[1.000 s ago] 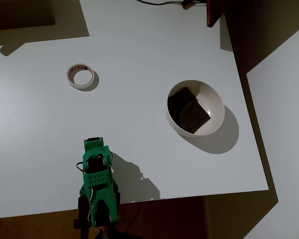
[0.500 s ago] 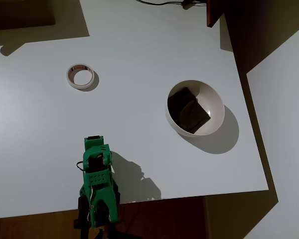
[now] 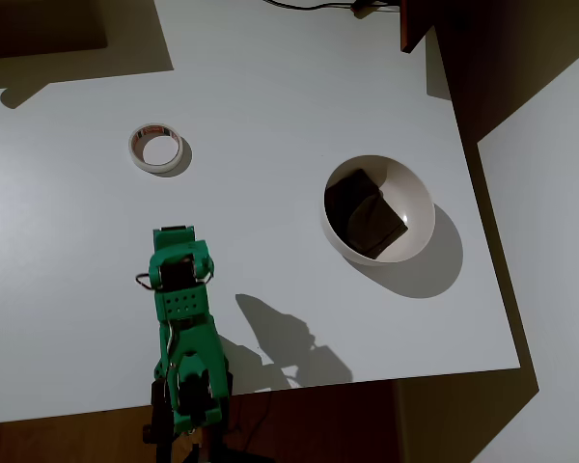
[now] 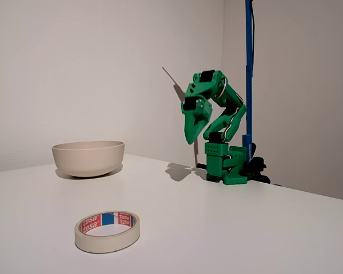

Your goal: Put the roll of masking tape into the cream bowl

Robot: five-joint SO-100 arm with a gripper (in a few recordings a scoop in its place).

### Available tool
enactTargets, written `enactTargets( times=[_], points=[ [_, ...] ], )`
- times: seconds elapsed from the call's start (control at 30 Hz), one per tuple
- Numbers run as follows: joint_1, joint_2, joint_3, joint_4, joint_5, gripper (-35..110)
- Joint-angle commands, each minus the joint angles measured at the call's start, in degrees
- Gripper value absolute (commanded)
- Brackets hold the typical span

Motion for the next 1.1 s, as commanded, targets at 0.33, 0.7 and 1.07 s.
enactTargets(
  times=[0.33,0.7,1.07],
  points=[
    [0.5,-40.7,-48.6,7.2,0.6,-8],
    [3.4,-73.2,-85.5,12.9,-0.4,-8],
    [0.3,-94.0,-98.8,11.9,-1.5,13]
  ],
)
